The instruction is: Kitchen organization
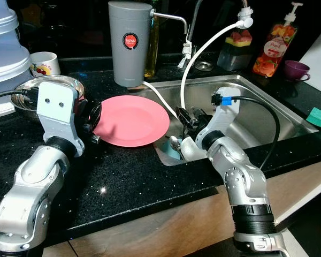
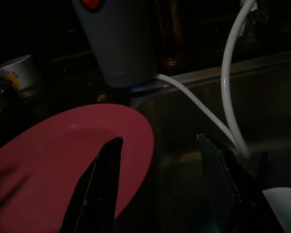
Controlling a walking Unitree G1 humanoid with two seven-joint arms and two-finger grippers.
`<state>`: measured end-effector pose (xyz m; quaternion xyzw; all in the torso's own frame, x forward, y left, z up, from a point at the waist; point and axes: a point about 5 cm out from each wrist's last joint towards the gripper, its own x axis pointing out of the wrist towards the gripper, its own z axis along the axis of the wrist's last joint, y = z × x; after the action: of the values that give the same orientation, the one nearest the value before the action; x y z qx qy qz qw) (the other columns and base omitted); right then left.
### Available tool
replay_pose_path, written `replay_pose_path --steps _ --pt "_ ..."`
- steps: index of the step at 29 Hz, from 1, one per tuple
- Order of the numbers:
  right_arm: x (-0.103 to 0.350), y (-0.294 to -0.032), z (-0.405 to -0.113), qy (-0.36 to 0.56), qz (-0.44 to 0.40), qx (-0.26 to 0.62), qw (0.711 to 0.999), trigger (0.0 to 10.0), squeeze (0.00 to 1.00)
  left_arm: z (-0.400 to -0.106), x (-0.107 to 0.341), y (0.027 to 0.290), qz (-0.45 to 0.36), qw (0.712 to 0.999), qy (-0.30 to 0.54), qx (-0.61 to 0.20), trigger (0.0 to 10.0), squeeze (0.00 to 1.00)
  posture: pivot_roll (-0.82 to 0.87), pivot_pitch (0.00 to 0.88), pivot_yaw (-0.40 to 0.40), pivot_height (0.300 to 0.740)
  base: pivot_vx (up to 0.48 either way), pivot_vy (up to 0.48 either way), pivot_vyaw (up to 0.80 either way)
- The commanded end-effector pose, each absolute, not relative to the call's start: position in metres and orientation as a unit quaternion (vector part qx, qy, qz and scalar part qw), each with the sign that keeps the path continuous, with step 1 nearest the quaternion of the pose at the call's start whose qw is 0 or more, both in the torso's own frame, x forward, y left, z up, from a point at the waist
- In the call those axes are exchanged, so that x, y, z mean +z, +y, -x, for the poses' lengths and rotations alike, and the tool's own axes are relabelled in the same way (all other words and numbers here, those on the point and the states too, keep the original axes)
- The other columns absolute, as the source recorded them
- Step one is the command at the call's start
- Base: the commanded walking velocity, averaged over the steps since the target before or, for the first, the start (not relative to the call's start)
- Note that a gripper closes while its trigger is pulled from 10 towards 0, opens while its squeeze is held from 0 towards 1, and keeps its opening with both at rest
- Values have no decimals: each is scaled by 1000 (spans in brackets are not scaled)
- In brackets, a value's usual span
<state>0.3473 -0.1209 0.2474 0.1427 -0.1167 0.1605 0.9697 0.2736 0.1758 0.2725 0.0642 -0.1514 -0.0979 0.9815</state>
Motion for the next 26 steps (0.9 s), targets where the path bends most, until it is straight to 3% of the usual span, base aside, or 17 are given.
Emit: replay_pose_path --steps 1,20,26 --pt "245 -118 -345 -106 -142 163 971 10000 0 -274 272 176 -57 982 -149 -101 10000 0 -15 86 -24 740 0 0 0" --pt "243 -116 -345 -98 -142 168 971 10000 0 -273 271 180 -52 983 -149 -93 10000 0 -8 73 -33 740 -323 0 0" --pt "243 -115 -344 -95 -141 172 970 10000 0 -272 269 184 -51 985 -142 -79 10000 0 -9 67 -34 740 -89 0 0"
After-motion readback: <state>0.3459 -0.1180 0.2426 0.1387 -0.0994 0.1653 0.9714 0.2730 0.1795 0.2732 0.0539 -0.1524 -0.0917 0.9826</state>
